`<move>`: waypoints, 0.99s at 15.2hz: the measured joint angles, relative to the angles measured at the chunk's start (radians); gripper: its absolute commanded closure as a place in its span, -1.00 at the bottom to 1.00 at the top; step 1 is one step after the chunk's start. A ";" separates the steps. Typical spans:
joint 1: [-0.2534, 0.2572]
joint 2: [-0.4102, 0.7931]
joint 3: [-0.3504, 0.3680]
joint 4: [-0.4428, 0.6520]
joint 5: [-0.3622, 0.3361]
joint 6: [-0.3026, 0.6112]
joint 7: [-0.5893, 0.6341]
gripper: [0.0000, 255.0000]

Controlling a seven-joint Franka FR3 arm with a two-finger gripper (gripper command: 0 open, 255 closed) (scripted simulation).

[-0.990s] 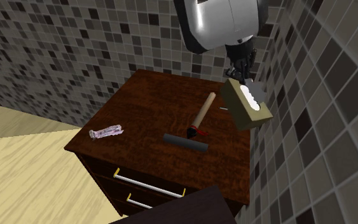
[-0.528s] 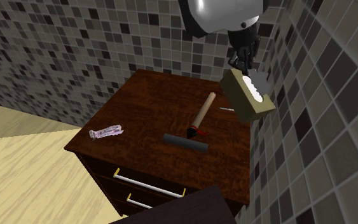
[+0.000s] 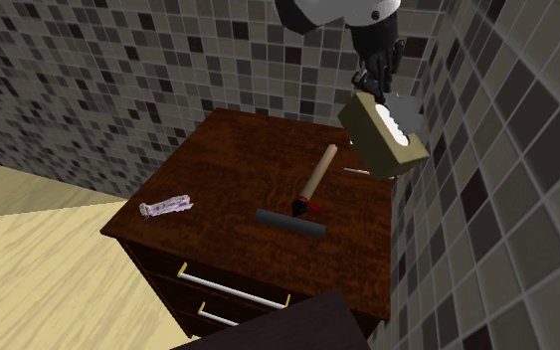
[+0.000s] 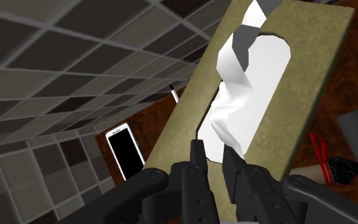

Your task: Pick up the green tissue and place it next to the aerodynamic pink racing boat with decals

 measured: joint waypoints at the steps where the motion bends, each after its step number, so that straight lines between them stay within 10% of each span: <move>1: 0.012 0.002 0.005 0.007 -0.002 -0.010 0.015 1.00; 15: 0.216 0.087 0.092 0.170 -0.024 -0.192 0.281 1.00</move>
